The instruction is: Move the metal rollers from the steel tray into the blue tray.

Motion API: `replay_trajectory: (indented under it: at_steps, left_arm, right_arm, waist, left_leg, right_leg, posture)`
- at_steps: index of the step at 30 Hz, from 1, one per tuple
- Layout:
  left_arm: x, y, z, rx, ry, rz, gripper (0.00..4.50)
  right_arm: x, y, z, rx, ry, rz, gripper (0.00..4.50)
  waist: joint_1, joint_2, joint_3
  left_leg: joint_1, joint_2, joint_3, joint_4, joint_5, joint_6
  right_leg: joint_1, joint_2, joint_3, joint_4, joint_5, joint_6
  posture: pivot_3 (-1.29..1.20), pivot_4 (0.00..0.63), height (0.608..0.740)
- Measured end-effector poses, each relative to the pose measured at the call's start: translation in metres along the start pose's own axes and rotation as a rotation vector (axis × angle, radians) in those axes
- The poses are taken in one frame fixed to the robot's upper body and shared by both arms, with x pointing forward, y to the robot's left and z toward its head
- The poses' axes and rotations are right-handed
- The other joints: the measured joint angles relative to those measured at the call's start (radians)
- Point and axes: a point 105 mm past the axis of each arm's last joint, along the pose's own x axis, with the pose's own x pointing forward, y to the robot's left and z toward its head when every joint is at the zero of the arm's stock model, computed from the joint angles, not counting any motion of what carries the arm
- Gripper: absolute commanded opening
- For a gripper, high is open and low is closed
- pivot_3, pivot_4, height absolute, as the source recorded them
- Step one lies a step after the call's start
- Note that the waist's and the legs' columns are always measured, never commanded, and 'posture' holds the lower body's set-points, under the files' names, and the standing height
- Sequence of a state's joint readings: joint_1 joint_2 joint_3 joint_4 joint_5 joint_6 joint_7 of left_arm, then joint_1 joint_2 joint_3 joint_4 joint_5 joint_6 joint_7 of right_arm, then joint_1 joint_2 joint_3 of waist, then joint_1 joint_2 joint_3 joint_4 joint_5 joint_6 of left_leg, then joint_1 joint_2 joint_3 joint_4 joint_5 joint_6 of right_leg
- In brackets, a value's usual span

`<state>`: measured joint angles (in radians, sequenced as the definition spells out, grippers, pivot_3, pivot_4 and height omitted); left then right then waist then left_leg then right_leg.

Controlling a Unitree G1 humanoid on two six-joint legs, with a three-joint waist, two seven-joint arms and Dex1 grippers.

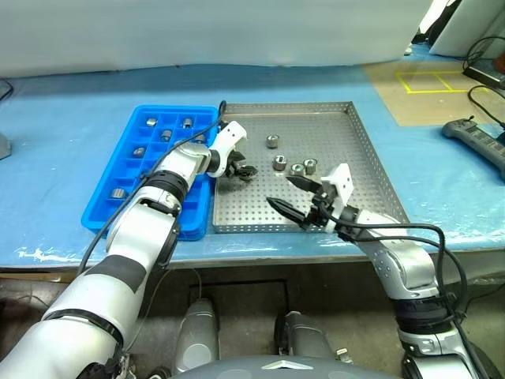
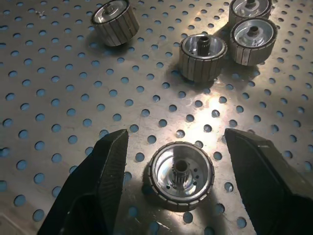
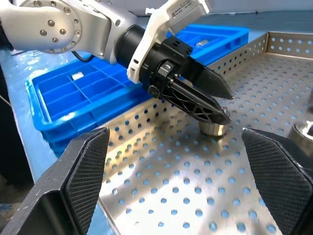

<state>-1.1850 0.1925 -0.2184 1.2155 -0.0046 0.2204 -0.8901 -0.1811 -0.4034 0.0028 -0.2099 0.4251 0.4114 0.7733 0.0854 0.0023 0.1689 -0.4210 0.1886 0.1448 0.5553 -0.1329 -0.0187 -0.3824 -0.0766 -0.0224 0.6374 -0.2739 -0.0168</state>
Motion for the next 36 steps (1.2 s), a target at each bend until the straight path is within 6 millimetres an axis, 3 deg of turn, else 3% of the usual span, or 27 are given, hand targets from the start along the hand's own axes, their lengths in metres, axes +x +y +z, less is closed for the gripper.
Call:
replay_trajectory:
  at_steps: [5,11,14,17,23,28,32,36]
  left_arm:
    - [0.001,0.000,-0.009,0.023,0.067,0.003,3.31]
    - [0.005,-0.004,-0.016,0.011,0.106,-0.002,3.31]
    - [0.005,-0.002,-0.016,0.007,0.101,0.016,2.73]
    - [0.003,0.003,-0.017,0.012,0.108,0.043,1.78]
    - [0.000,0.002,-0.018,0.018,0.112,0.012,1.74]
    - [-0.004,-0.010,-0.014,-0.016,0.058,-0.123,1.74]
    - [-0.031,-0.013,0.008,-0.025,-0.092,-0.267,1.74]
    - [-0.071,-0.006,0.027,0.009,-0.209,-0.296,1.74]
  right_arm:
    - [-0.028,-0.024,-0.020,0.001,0.016,-0.048,4.50]
    - [0.006,-0.007,-0.006,-0.028,-0.034,-0.003,4.50]
    - [0.006,-0.008,-0.008,-0.038,-0.031,-0.017,4.50]
    - [0.005,-0.008,-0.016,-0.031,-0.031,-0.026,4.50]
    - [0.003,-0.014,-0.027,-0.054,-0.057,-0.015,4.50]
    - [-0.004,-0.025,-0.026,-0.092,-0.088,-0.003,4.50]
    - [-0.006,-0.024,-0.023,-0.083,-0.086,0.042,4.50]
    - [-0.008,-0.016,-0.020,-0.059,-0.035,0.119,4.50]
  waist:
    - [-0.015,0.000,0.000]
    - [-0.037,0.001,-0.001]
    - [-0.037,0.001,-0.001]
    - [-0.042,0.001,-0.001]
    - [-0.046,0.001,-0.001]
    - [-0.044,0.001,-0.001]
    - [-0.043,0.000,0.000]
    - [-0.042,0.001,0.001]
  left_leg:
    - [0.006,0.001,0.000,0.006,-0.006,0.009]
    - [0.010,0.003,0.001,0.005,-0.006,0.012]
    - [0.009,0.000,0.003,0.006,-0.006,0.020]
    - [0.009,-0.002,0.004,0.006,-0.007,0.022]
    - [0.009,-0.002,0.005,0.005,-0.007,0.022]
    - [0.006,-0.002,0.005,0.005,-0.008,0.024]
    - [0.000,-0.002,0.005,0.005,-0.008,0.026]
    - [-0.002,-0.002,0.005,0.004,-0.009,0.027]
  right_leg:
    - [0.012,-0.001,-0.001,-0.006,-0.002,-0.003]
    - [0.019,-0.002,-0.001,-0.013,0.000,-0.005]
    - [0.020,-0.006,0.000,-0.016,0.000,-0.005]
    - [0.020,-0.009,0.000,-0.017,0.000,-0.005]
    - [0.020,-0.009,0.000,-0.018,0.000,-0.005]
    - [0.019,-0.009,-0.002,-0.020,0.000,-0.005]
    - [0.014,-0.010,-0.003,-0.021,0.000,-0.005]
    - [0.012,-0.010,-0.003,-0.021,0.000,-0.006]
  posture:
    - [-0.22,0.150,0.740]
    - [-0.21,0.150,0.740]
    - [-0.21,0.150,0.740]
    - [-0.21,0.150,0.740]
    - [-0.20,0.150,0.740]
    - [-0.18,0.150,0.740]
    - [-0.15,0.150,0.740]
    - [-0.10,0.150,0.740]
